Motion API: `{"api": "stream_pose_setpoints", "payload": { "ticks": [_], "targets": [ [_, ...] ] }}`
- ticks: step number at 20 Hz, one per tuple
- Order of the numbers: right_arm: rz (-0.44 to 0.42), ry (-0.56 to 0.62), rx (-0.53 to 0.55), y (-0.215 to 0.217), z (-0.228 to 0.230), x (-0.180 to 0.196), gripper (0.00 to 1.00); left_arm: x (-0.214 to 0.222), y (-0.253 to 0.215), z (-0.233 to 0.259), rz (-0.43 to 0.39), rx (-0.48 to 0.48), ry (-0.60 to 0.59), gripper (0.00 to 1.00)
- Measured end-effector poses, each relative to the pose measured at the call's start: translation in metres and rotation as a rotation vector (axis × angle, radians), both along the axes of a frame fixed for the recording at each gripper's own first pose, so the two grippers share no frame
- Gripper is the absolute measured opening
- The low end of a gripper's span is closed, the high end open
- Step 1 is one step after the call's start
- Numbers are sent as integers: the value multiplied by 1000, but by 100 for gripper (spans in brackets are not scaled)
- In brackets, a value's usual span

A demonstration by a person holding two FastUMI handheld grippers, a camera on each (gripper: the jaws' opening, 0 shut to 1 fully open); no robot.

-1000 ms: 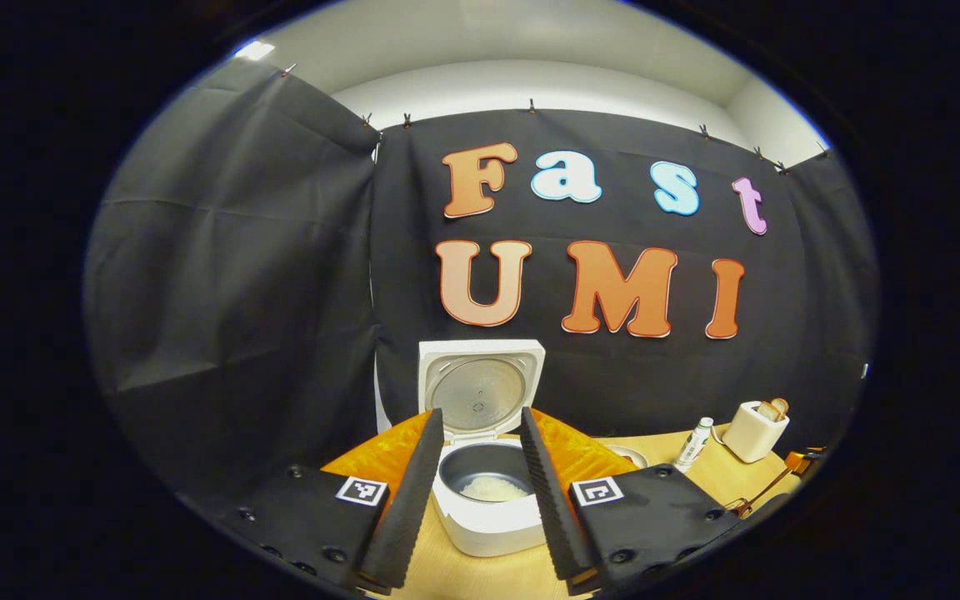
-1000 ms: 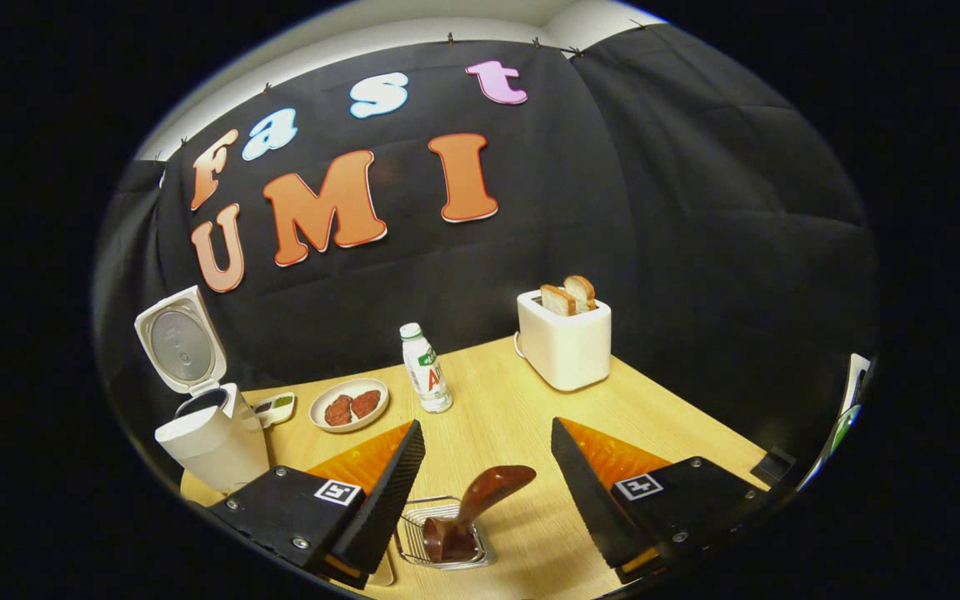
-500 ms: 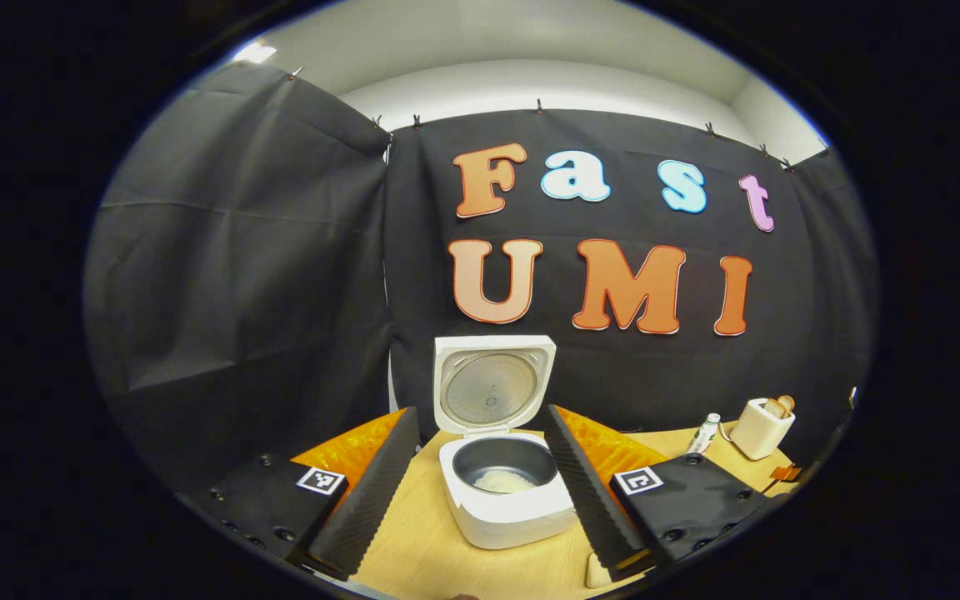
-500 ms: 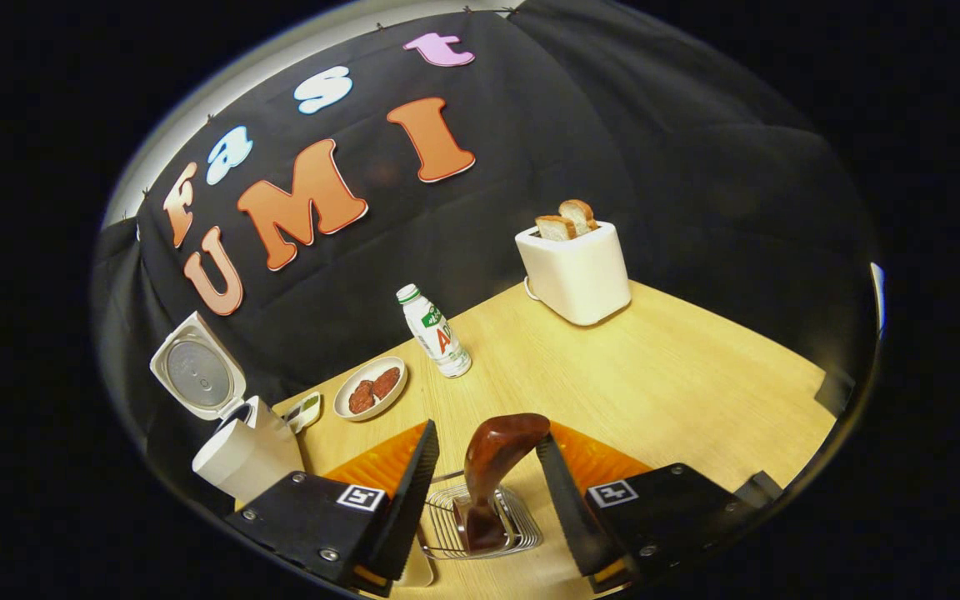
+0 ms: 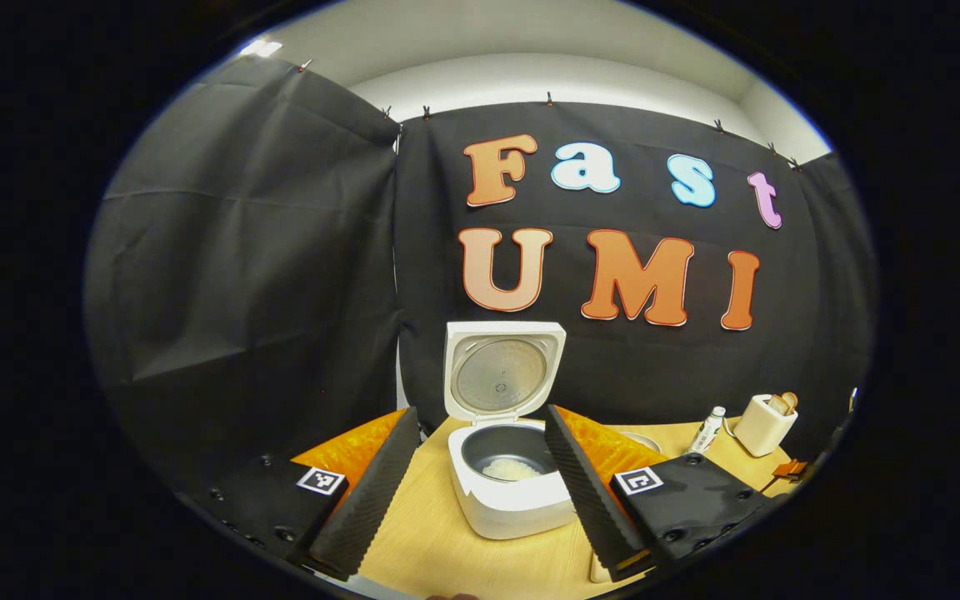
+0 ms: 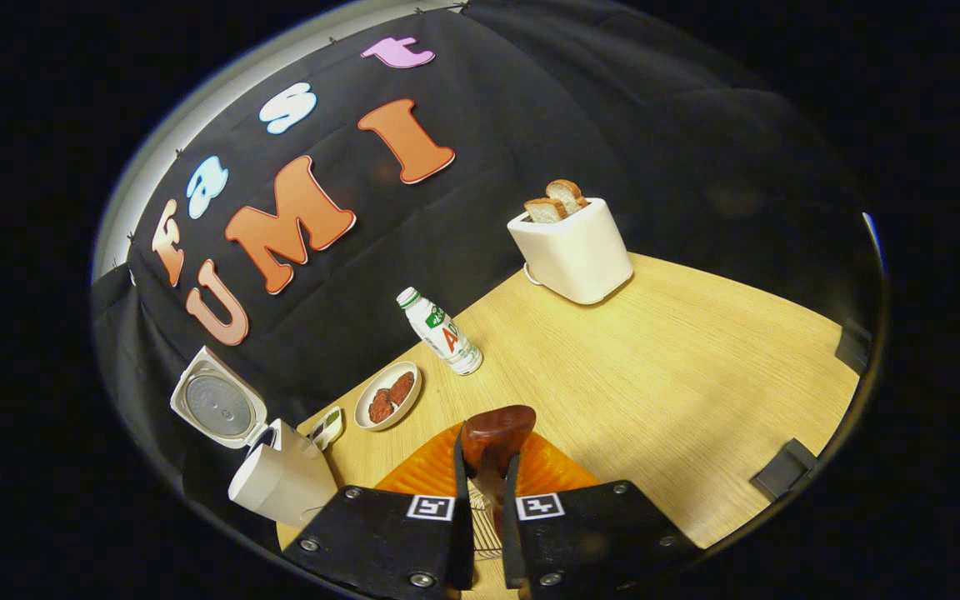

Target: Close the left gripper, press the button to open the rice cooker; take a wooden spoon from the chopstick holder with the right hand, scoop a spoonful of rice and pour it into the rice cooker, then put the wooden spoon back into the chopstick holder.

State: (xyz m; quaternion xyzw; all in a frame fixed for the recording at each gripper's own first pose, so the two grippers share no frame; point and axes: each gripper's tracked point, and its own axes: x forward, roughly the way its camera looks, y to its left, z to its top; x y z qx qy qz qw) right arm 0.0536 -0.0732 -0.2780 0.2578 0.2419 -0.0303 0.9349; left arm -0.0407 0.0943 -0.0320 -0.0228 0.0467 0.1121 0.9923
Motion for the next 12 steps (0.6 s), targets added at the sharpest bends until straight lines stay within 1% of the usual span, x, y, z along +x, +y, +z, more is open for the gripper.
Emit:
{"api": "stream_pose_setpoints", "payload": {
  "ticks": [1, 3, 9, 12],
  "targets": [
    [1, 0, -11, 2, 1, 1, 7, -1, 1, 0, -2, 2, 1, 100],
    [17, 0, -50, 7, 5, 1, 2, -1, 3, 2, -3, 7, -2, 100],
    [52, -54, -173, 21, 45, -3, 2, 4, 0, 2, -37, 20, -3, 100],
    [56, -118, -222, 27, 75, -6, 2, 7, 0, 2, -48, 16, -5, 100]
  ]
}}
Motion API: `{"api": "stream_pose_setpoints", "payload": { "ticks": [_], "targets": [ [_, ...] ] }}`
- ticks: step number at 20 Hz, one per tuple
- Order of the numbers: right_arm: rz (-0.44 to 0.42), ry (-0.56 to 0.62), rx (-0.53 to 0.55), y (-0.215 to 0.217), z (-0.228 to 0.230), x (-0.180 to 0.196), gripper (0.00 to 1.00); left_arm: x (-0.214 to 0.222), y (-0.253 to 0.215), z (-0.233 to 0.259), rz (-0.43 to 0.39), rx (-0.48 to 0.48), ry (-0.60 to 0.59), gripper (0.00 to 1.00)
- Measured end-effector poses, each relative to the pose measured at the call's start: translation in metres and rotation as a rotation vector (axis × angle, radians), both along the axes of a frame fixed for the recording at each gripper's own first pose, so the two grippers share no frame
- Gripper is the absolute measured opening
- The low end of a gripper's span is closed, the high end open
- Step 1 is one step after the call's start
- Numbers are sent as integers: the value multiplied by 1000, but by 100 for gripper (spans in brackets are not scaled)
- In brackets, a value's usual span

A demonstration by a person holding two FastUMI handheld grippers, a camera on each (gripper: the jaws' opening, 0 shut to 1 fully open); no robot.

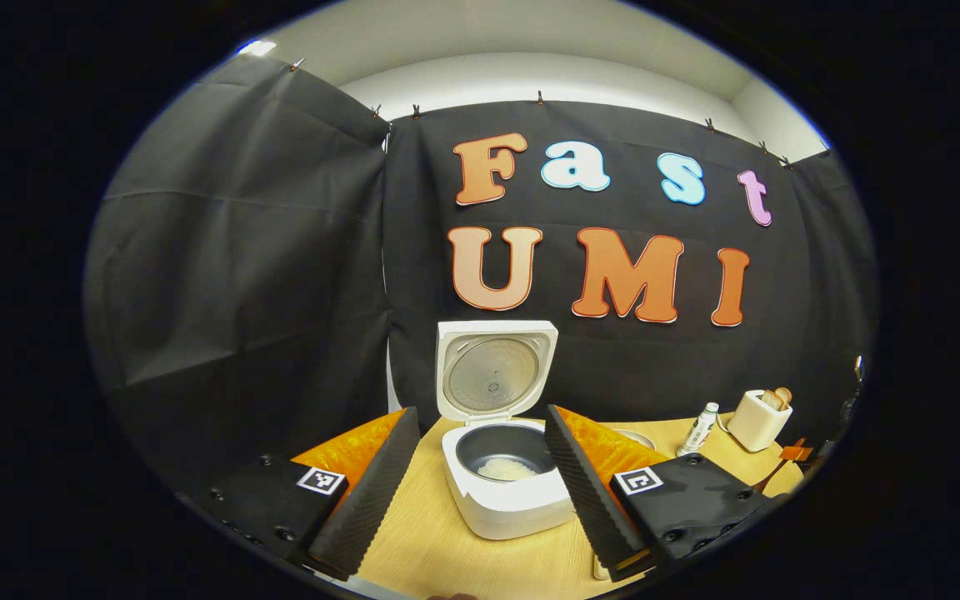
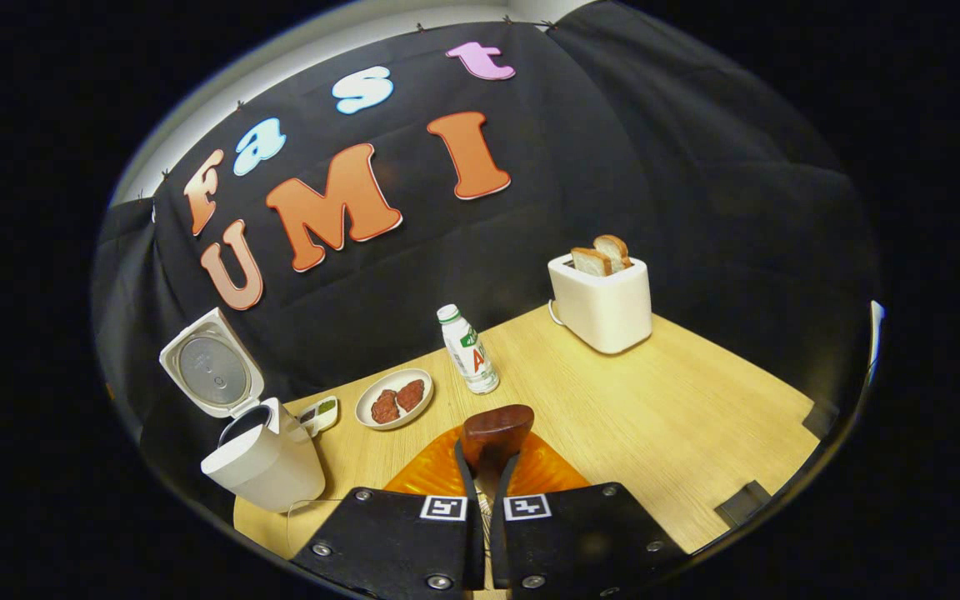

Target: Close the left gripper, press the button to open the rice cooker; take a wooden spoon from the chopstick holder with the right hand, scoop a spoonful of rice and pour it into the rice cooker, then put the wooden spoon back into the chopstick holder.

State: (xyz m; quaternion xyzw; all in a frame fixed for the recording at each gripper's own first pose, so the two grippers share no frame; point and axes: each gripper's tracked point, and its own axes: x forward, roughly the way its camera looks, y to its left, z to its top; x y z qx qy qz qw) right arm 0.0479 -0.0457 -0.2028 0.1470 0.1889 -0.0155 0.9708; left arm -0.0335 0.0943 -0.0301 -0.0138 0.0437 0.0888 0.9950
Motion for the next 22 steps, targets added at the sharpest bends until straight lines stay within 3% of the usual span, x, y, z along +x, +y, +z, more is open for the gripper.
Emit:
{"api": "stream_pose_setpoints", "payload": {
  "ticks": [4, 9, 15, 22],
  "targets": [
    [36, -72, -26, 19, 38, -8, 2, 7, 5, 1, -8, 7, -8, 100],
    [123, -121, 17, 73, 65, -22, 2, 15, 7, -3, -42, -20, -2, 100],
    [215, -120, -34, 125, 53, -28, 2, 23, 20, -4, -51, 8, 7, 100],
    [256, -67, -170, 152, 9, -30, 2, 31, 30, -9, -52, 35, 25, 100]
  ]
}}
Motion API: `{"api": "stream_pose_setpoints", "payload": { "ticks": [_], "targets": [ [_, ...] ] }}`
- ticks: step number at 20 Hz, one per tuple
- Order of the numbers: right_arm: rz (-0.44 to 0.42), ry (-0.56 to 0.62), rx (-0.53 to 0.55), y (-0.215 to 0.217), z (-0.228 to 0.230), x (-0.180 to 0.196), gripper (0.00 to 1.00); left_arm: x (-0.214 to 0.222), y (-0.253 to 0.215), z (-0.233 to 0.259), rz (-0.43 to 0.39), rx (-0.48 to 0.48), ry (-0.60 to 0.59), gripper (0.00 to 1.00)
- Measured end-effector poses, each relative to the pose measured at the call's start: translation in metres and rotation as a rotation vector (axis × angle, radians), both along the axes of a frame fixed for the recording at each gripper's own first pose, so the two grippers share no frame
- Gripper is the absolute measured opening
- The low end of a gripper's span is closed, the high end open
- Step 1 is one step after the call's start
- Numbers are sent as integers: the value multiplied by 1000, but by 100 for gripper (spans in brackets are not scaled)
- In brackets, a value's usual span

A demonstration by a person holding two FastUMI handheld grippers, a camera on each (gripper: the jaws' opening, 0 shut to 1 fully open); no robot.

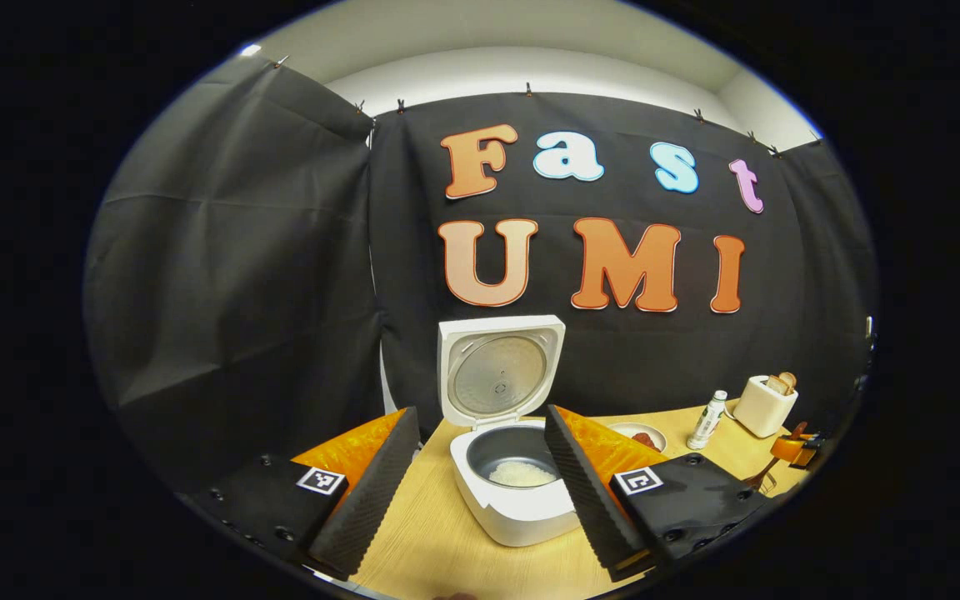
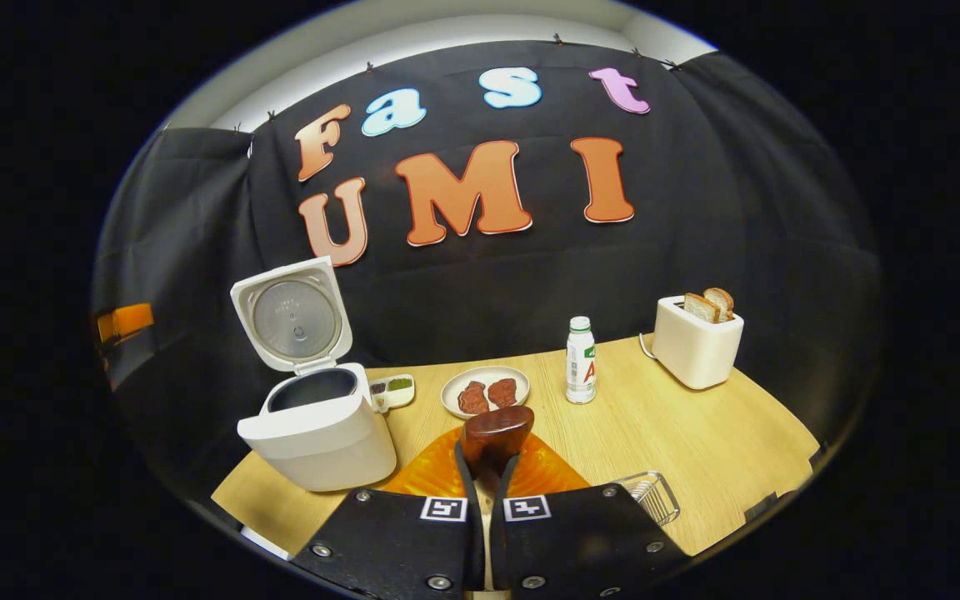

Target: Close the left gripper, press the button to open the rice cooker; take a wooden spoon from the chopstick holder with the right hand, scoop a spoonful of rice and pour it into the rice cooker, then put the wooden spoon back into the chopstick holder.

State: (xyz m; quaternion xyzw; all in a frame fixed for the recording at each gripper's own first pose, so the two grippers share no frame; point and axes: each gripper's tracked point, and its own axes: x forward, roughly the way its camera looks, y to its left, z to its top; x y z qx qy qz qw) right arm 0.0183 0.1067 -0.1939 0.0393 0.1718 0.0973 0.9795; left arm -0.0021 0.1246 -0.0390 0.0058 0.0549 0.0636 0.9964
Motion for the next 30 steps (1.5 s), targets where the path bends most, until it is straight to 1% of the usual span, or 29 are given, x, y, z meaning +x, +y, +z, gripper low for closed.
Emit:
{"api": "stream_pose_setpoints", "payload": {
  "ticks": [2, 7, 8, 10, 13, 16, 20, 23, 27, 30],
  "targets": [
    [0, 4, -41, 2, -10, 1, 2, 3, 1, -3, -1, -1, 7, 100],
    [70, 8, -177, 19, -34, -4, 2, 9, 0, -10, -4, 9, 28, 100],
    [76, 34, -194, 18, -45, -6, 2, 10, -1, -12, -6, 7, 33, 100],
    [73, 28, -184, 16, -51, -8, 2, 10, 1, -16, 3, 18, 43, 100],
    [38, 45, -107, 8, -57, -5, 2, 11, 6, -17, 9, 29, 47, 100],
    [-11, 80, 0, 1, -69, -2, 2, 12, 10, -19, 15, 20, 56, 100],
    [-59, 104, 83, 2, -72, 1, 2, 14, 9, -22, 9, 18, 57, 100],
    [-67, 166, 192, 17, -83, -7, 2, 13, 8, -24, -1, 23, 66, 100],
    [-84, 222, 314, 30, -88, -7, 2, 15, 6, -23, -7, 27, 63, 100],
    [-127, 289, 471, 32, -97, -7, 2, 15, 5, -26, -11, 18, 65, 100]
  ]
}}
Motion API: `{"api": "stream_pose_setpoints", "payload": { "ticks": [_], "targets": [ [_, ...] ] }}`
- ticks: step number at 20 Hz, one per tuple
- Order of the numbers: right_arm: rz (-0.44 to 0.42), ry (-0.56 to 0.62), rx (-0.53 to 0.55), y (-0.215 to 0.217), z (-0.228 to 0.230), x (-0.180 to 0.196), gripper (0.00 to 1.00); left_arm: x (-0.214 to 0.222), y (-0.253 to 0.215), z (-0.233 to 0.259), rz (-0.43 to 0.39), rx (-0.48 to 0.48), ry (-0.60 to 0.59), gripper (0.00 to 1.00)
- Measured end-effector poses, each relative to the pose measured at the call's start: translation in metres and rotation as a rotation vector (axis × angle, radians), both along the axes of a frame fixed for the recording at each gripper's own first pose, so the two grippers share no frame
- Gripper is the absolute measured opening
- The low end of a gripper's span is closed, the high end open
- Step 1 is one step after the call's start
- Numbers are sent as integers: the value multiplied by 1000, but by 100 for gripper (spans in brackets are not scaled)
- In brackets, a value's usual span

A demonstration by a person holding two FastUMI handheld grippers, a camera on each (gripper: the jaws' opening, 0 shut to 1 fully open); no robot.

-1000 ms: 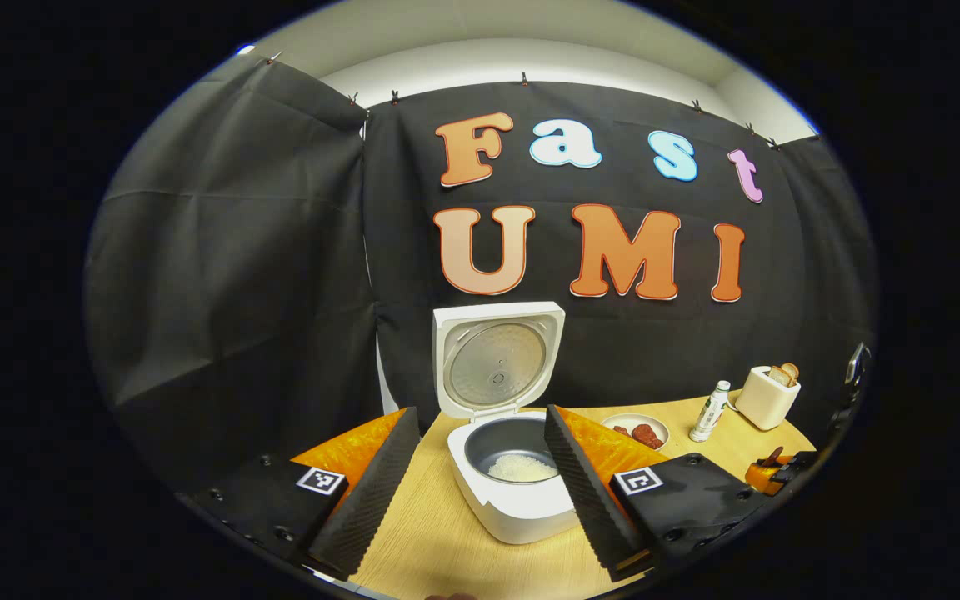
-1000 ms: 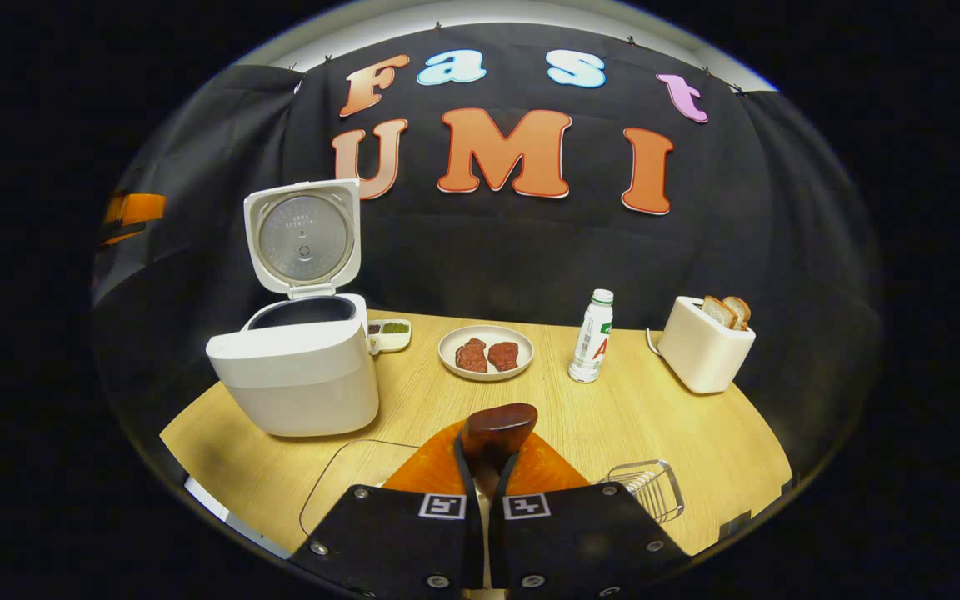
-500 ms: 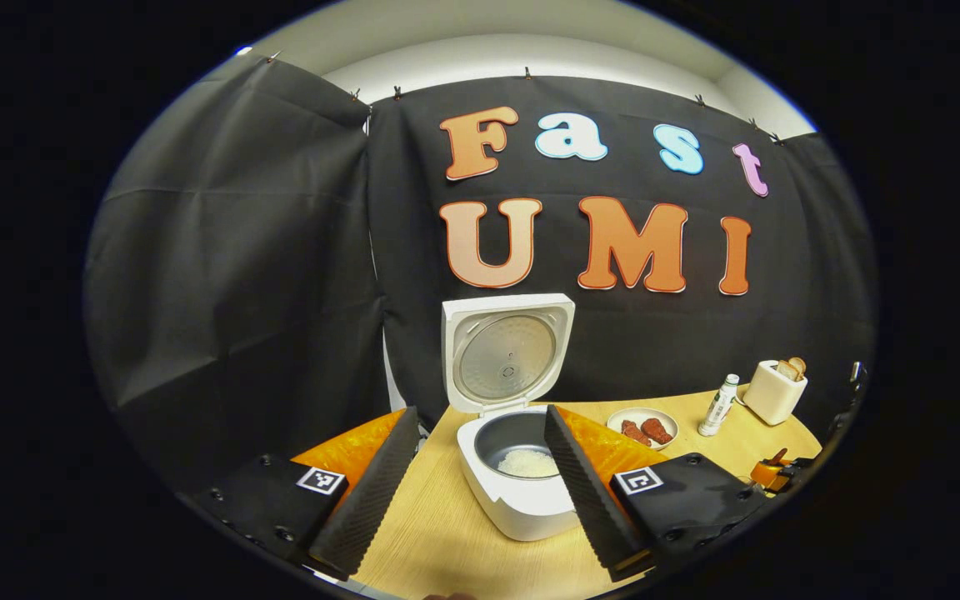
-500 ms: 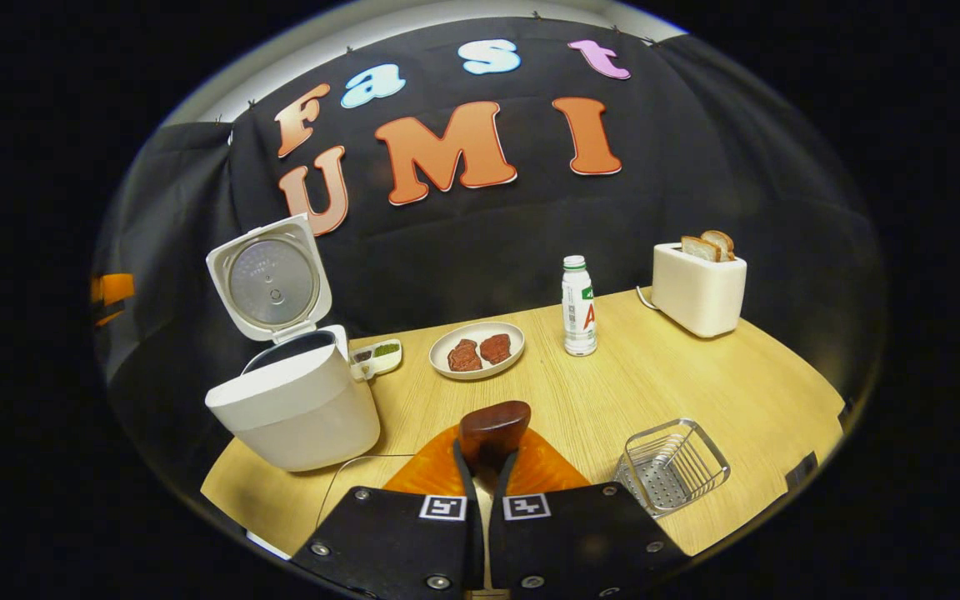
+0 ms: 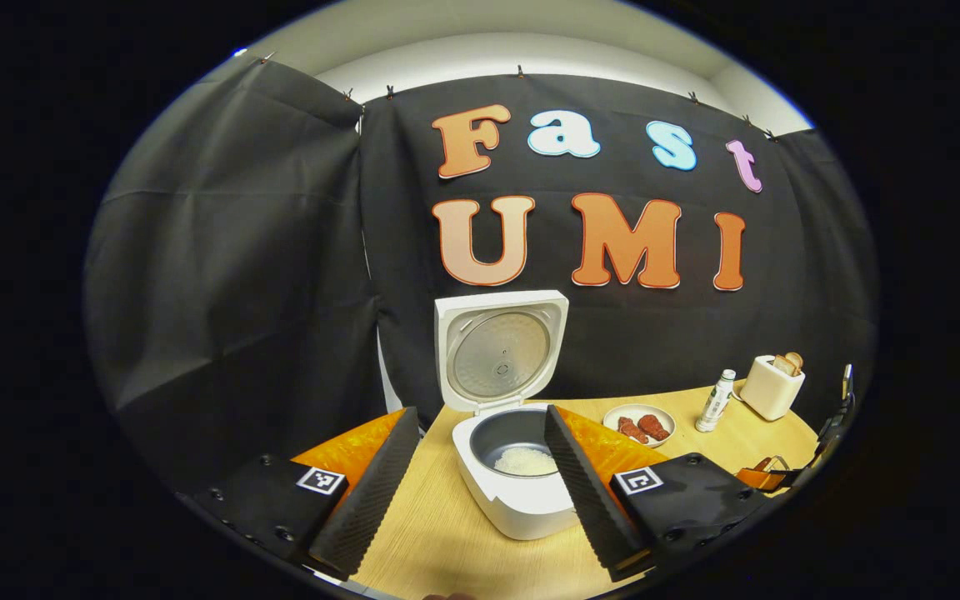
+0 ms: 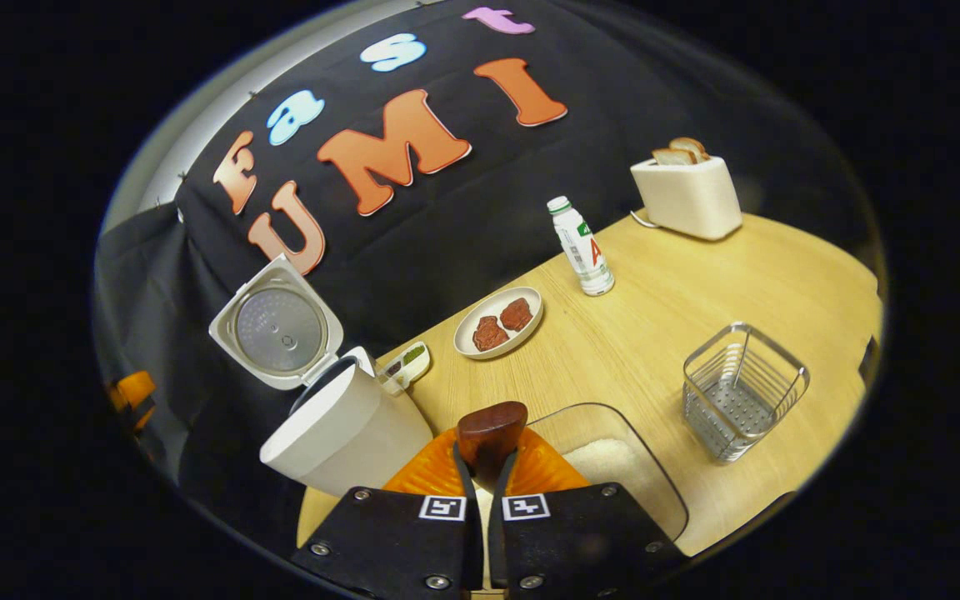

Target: Close the left gripper, press the button to open the rice cooker; take a wooden spoon from the chopstick holder with the right hand, scoop a spoonful of rice and pour it into the rice cooker, then put the wooden spoon back into the chopstick holder.

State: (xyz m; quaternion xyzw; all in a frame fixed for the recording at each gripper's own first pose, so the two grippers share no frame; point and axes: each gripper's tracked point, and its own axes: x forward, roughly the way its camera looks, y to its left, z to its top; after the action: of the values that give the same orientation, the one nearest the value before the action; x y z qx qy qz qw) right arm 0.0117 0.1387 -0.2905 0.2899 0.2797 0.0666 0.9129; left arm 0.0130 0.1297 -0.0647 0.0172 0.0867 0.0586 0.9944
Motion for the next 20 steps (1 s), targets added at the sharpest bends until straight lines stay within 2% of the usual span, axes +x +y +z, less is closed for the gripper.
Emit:
{"api": "stream_pose_setpoints", "payload": {
  "ticks": [6, 12, 20],
  "targets": [
    [-138, 137, 221, -26, -17, 5, 2, 3, 0, 0, -4, 1, 1, 100],
    [-209, 161, 348, -51, 1, 5, 2, 10, -5, 3, -4, -9, -15, 100],
    [-230, 178, 400, -50, 26, 11, 2, 18, -9, 11, -3, 7, -42, 100]
  ]
}}
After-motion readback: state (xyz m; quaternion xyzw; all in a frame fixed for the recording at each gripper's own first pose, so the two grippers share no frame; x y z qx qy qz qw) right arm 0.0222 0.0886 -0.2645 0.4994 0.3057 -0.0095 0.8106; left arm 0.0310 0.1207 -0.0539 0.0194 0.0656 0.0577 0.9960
